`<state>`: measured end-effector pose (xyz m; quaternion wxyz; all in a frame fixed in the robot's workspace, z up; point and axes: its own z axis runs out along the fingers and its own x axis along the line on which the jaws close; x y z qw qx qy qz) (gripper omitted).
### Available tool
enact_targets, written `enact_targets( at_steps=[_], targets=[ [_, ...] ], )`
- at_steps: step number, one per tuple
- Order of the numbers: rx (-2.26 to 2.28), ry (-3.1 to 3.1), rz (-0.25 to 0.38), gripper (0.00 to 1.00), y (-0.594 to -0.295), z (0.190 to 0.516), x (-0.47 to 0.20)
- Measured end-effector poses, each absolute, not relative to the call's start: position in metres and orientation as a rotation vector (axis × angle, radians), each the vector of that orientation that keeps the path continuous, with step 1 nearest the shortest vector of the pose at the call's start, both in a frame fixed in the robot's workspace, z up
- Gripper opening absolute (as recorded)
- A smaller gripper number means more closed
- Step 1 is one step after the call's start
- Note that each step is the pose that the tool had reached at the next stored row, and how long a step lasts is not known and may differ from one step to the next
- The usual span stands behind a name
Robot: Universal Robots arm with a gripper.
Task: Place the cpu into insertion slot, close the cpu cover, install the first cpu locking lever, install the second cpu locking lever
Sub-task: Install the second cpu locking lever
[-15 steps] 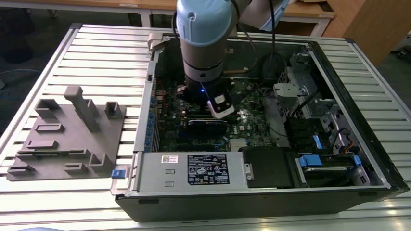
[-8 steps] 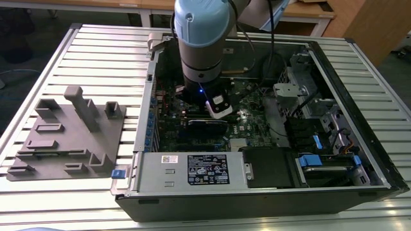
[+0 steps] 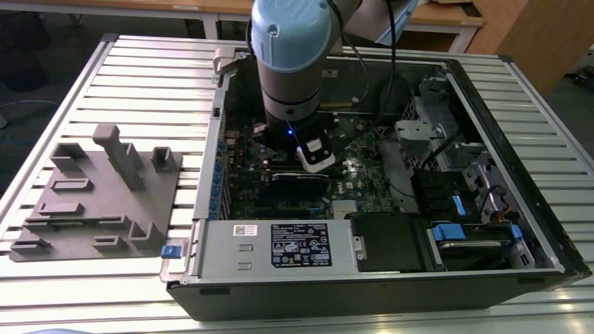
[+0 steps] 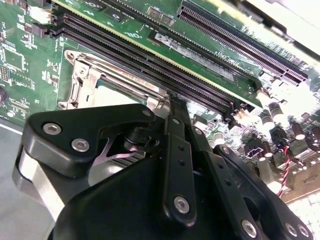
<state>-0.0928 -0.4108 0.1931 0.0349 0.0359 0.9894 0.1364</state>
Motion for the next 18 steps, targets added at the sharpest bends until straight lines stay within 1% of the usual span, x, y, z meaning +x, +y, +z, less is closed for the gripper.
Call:
enact_targets(
  at_steps=[18],
  targets=[
    [0.111, 3.040, 0.425, 0.11, -0.4113, 0.1903, -0.0996]
  ],
)
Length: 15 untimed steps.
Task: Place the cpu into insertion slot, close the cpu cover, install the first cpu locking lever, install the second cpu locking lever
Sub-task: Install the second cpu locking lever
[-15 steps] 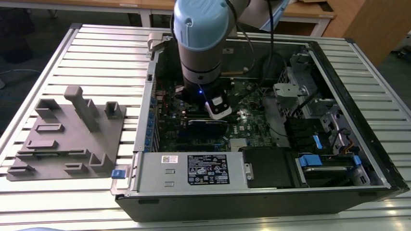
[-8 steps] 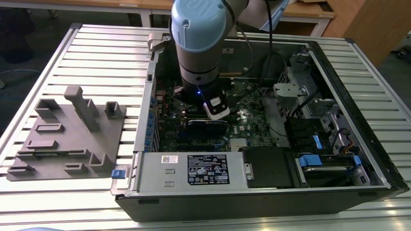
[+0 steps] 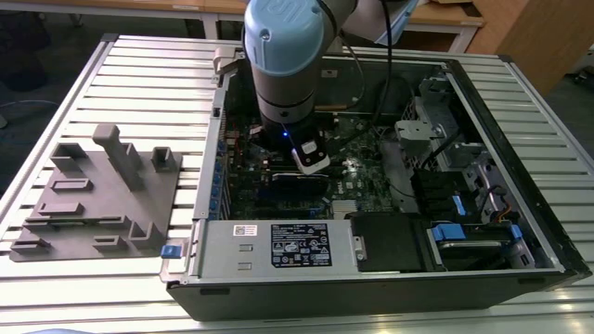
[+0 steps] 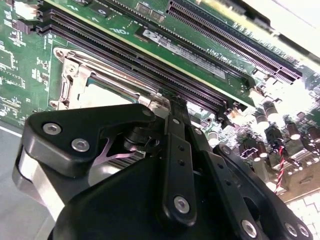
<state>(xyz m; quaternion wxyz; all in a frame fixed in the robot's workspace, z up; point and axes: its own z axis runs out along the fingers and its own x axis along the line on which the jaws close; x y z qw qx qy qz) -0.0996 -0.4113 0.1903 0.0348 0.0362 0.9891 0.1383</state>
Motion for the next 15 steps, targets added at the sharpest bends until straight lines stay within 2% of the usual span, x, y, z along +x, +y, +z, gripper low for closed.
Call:
enact_targets(
  at_steps=[15],
  targets=[
    [0.118, 3.040, 0.425, 0.11, -0.411, 0.201, -0.099]
  ],
)
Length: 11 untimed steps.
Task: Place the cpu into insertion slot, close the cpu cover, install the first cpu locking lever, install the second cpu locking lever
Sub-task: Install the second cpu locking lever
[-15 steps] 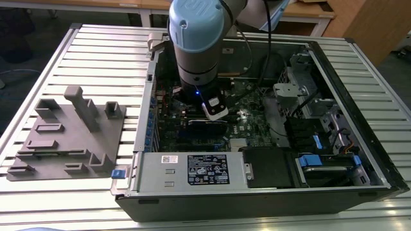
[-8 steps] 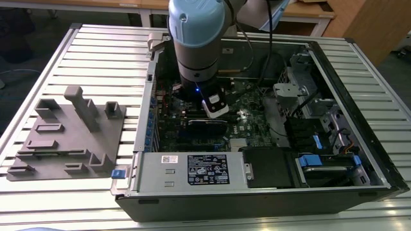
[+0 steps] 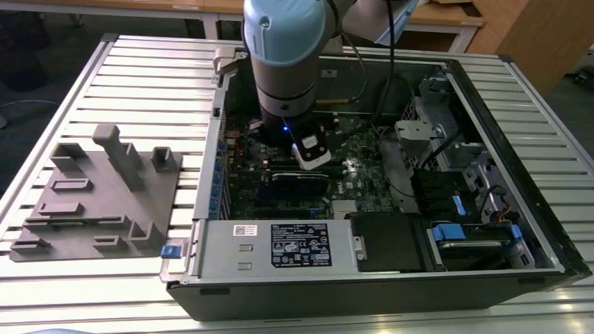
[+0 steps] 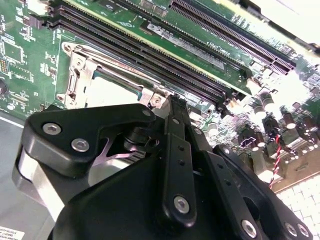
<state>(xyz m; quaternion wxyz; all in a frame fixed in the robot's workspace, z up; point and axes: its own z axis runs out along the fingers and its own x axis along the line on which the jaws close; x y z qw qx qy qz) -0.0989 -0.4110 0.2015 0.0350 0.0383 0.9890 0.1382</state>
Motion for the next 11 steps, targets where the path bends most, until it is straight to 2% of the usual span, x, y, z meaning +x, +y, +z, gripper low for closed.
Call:
enact_targets(
  at_steps=[11],
  targets=[
    [0.119, 3.039, 0.424, 0.11, -0.401, 0.201, -0.075]
  ],
)
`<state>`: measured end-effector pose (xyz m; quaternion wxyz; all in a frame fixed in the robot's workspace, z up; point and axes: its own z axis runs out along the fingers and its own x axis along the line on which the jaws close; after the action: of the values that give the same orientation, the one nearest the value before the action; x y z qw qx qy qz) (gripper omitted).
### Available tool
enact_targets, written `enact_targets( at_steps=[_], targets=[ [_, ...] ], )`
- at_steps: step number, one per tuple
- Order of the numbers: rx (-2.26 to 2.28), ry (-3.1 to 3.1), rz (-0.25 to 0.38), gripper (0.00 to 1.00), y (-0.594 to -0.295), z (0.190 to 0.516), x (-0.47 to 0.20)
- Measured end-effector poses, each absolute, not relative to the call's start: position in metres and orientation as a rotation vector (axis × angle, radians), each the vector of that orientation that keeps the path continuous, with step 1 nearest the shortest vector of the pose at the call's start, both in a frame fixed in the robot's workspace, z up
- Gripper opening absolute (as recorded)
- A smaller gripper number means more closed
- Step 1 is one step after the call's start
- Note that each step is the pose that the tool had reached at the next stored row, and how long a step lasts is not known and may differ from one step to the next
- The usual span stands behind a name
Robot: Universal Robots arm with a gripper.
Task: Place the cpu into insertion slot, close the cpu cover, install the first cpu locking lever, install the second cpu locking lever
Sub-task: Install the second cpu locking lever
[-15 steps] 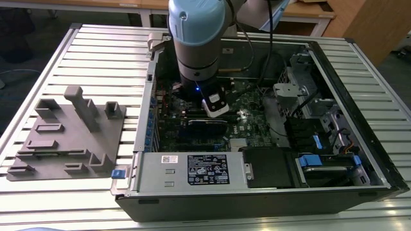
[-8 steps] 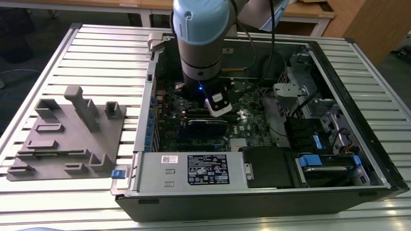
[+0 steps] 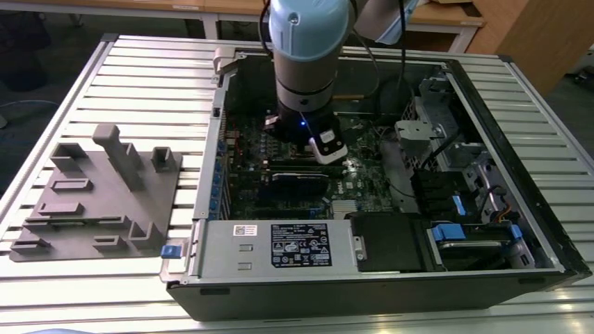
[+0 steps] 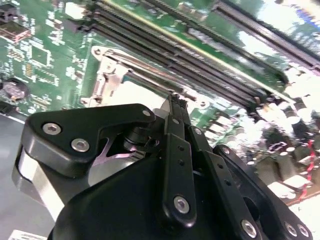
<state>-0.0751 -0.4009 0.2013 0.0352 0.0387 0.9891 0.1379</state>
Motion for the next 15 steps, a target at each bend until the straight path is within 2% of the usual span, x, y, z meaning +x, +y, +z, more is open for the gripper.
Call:
enact_targets(
  at_steps=[4, 11, 15],
  targets=[
    [0.119, 3.042, 0.403, 0.11, -0.394, 0.201, -0.070],
    [0.114, 3.053, 0.269, 0.11, -0.383, 0.201, -0.069],
    [0.112, 3.055, 0.239, 0.11, -0.370, 0.201, -0.067]
  ],
)
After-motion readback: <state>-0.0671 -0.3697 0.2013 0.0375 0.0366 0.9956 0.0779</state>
